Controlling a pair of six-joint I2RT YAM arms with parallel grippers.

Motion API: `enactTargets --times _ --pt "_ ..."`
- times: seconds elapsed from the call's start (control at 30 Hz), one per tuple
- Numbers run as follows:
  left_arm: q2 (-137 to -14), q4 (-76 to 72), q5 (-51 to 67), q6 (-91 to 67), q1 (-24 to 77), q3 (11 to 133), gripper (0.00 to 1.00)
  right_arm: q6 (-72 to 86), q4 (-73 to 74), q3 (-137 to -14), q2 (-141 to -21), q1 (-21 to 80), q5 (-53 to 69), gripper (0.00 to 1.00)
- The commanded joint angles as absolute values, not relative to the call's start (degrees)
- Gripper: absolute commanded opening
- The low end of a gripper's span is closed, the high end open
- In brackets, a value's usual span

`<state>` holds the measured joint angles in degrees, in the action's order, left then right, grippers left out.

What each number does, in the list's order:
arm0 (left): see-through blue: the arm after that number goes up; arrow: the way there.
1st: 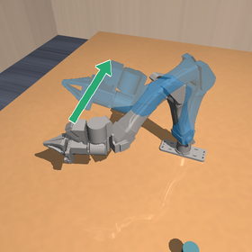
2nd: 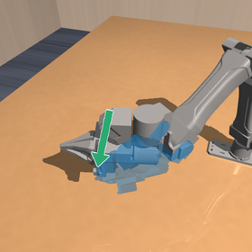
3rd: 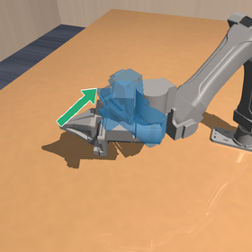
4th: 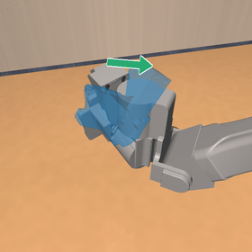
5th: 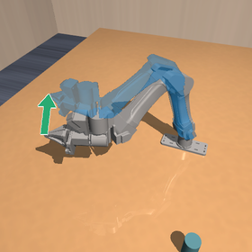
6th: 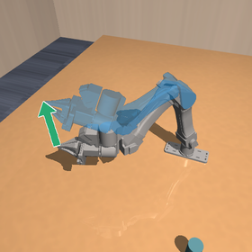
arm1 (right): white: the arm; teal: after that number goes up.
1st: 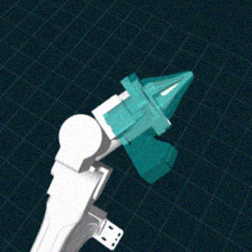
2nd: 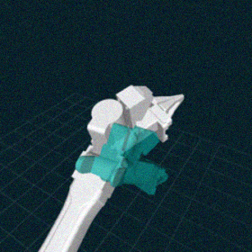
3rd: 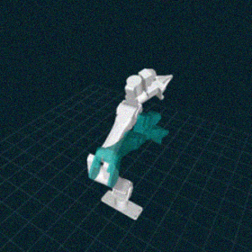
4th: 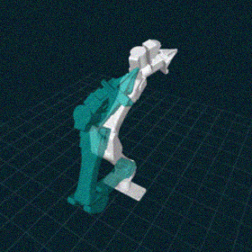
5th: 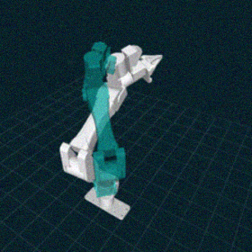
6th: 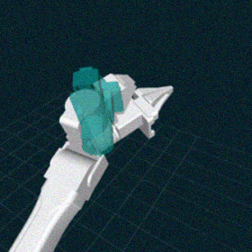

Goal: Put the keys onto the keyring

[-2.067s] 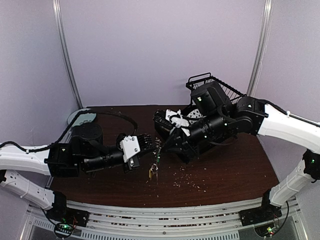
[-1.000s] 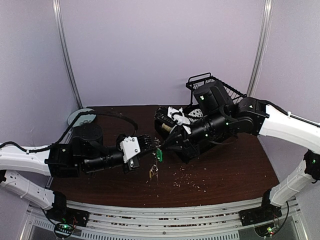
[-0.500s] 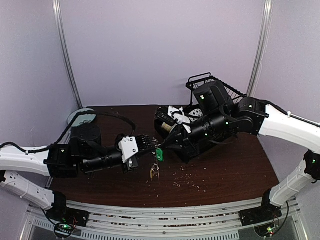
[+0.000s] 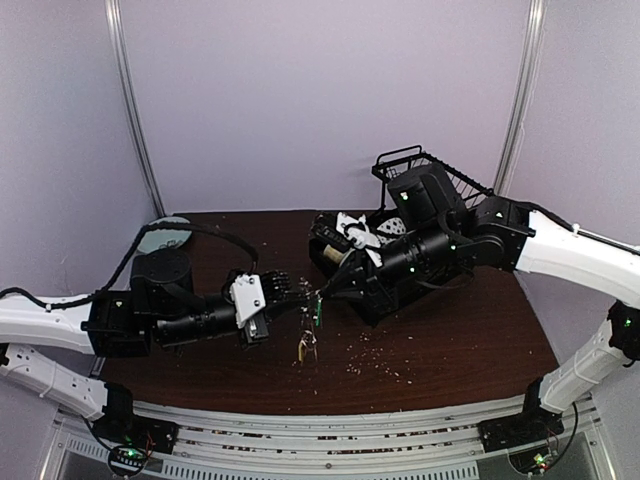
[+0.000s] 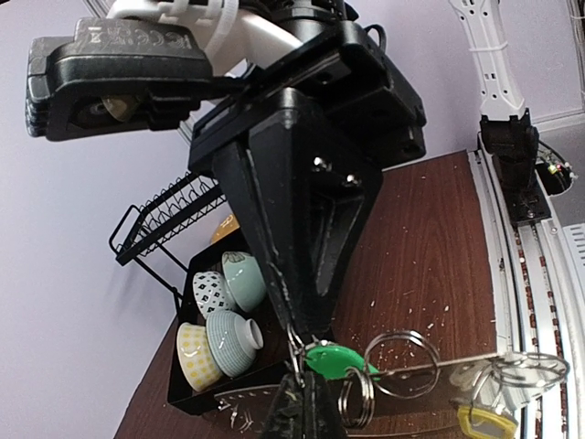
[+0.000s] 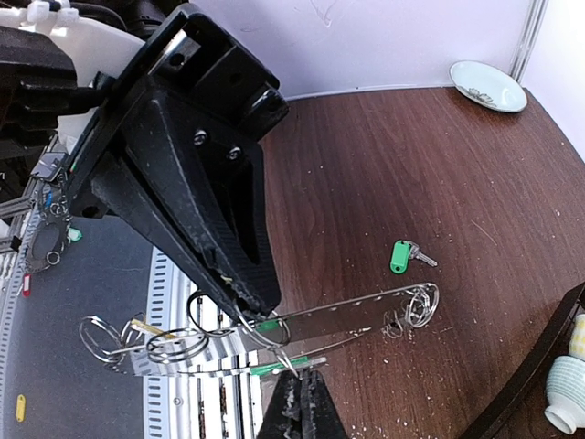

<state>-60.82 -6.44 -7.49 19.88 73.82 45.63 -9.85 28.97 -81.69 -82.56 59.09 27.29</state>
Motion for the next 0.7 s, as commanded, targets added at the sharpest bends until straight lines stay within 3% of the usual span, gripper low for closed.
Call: enactTargets --times 0.0,0.33,0.67 --pt "-59.9 -12.2 -5.7 19.1 74.2 46.3 0.00 -9.4 29.0 -81.2 -81.3 58.1 26.4 0.00" --pt "-58.4 -27.5 -2.8 17.7 74.2 41.6 0.00 -6.0 17.5 -78.1 -81.0 58.7 35.9 0.00" --pt "-60.3 -40.5 0.2 14.6 74.2 38.5 0.00 -5.3 13.9 -76.1 -80.4 60.8 37.2 0.00"
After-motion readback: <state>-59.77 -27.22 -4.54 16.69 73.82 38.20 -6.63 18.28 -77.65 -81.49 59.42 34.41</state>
